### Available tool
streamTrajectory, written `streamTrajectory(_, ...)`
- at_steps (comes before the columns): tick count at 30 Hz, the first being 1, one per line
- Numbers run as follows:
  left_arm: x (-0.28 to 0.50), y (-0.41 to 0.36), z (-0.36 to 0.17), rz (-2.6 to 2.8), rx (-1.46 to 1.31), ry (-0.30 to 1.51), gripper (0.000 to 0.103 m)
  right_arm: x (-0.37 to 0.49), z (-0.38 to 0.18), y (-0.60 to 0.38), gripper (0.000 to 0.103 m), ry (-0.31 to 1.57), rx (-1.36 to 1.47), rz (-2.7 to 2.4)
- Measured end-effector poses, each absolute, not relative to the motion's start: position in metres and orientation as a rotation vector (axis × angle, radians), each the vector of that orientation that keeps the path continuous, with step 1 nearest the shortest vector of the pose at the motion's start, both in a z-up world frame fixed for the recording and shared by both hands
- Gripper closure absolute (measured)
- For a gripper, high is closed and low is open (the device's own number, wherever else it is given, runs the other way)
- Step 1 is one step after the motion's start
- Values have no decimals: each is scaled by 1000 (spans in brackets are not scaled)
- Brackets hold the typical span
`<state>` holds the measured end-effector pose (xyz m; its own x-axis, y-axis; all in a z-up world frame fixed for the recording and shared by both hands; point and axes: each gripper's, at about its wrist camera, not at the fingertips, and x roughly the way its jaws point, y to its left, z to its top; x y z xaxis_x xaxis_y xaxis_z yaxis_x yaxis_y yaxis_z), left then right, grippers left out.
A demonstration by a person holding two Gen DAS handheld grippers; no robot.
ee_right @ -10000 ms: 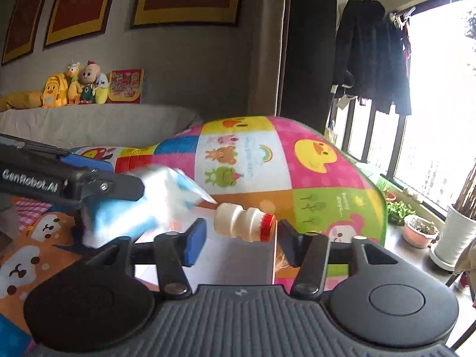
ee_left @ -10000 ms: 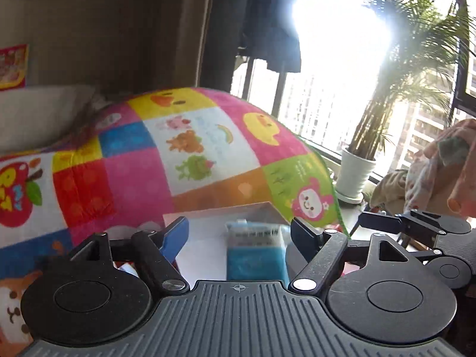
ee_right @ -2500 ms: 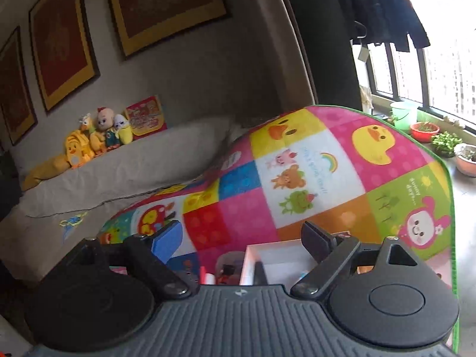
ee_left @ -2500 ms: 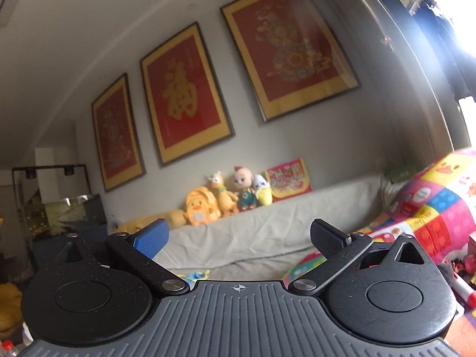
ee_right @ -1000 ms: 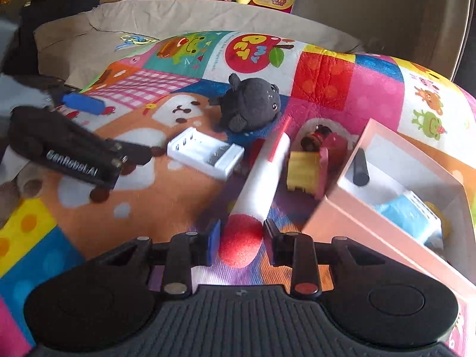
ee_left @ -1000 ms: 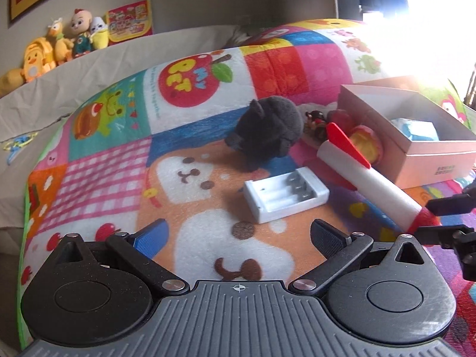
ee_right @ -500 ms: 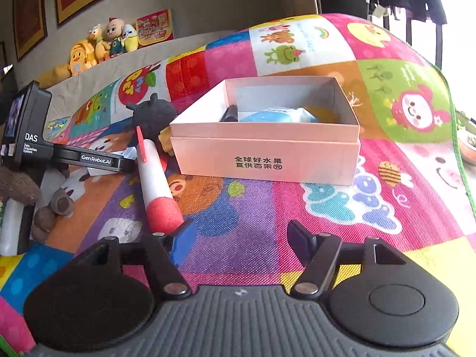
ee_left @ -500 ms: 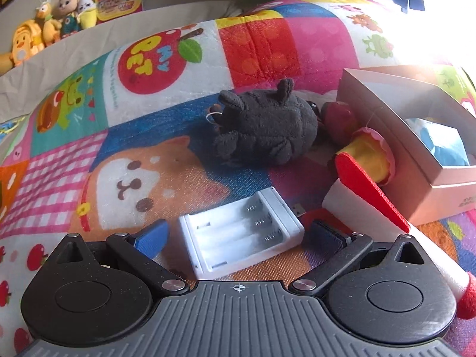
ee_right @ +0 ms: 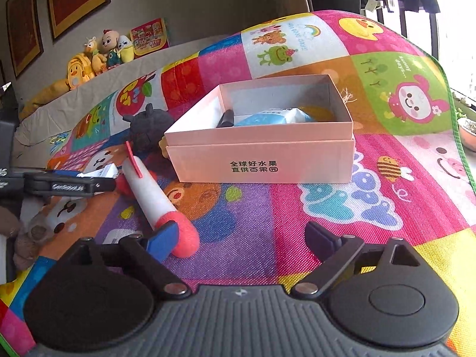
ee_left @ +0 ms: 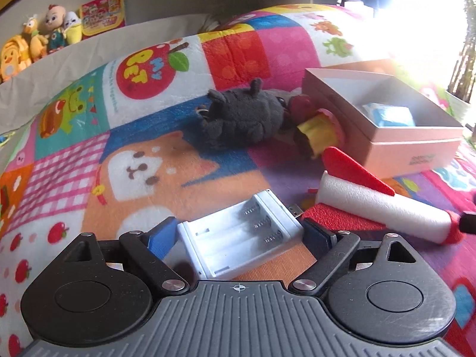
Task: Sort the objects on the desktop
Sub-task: 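Carry the rocket toy with the right gripper while the left gripper approaches the white battery charger, then carry the rocket with the right gripper while the left gripper lifts the white charger toward the box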
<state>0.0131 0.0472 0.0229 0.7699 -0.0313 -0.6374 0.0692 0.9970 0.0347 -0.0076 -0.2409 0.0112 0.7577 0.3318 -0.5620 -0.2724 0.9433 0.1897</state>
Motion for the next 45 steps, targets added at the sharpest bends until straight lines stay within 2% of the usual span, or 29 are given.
streamTrajectory(5, -25, 39, 19, -194, 49, 722, 10, -3, 9, -238, 0, 660, 94, 313)
streamTrajectory(15, -30, 21, 8, -300, 81, 709, 6, 5, 4, -235, 0, 727, 91, 308)
streamTrajectory(20, -32, 23, 9, -315, 89, 715, 4, 5, 6, -219, 0, 762, -8, 349)
streamTrajectory(22, -34, 26, 9, -307, 109, 719, 3, -4, 11, -211, 0, 725, -23, 406)
streamTrajectory(26, -35, 36, 9, -260, 117, 728, 2, -35, 33, -177, 0, 474, -279, 489)
streamTrajectory(30, -33, 48, 9, -195, 85, 733, 2, -24, 42, -158, 14, 498, -329, 579)
streamTrajectory(32, -35, 51, 10, -189, 80, 735, 2, -8, 36, -154, 31, 572, -323, 588)
streamTrajectory(34, -37, 52, 10, -194, 90, 734, 2, 3, 34, -162, 34, 629, -245, 595)
streamTrajectory(35, -37, 52, 11, -199, 90, 735, 2, 5, 35, -168, 42, 647, -215, 577)
streamTrajectory(36, -37, 52, 11, -205, 90, 736, 2, 6, 36, -172, 45, 655, -208, 542)
streamTrajectory(45, -26, 3, 8, -373, 139, 730, 1, 0, 45, -239, 43, 698, -36, 408)
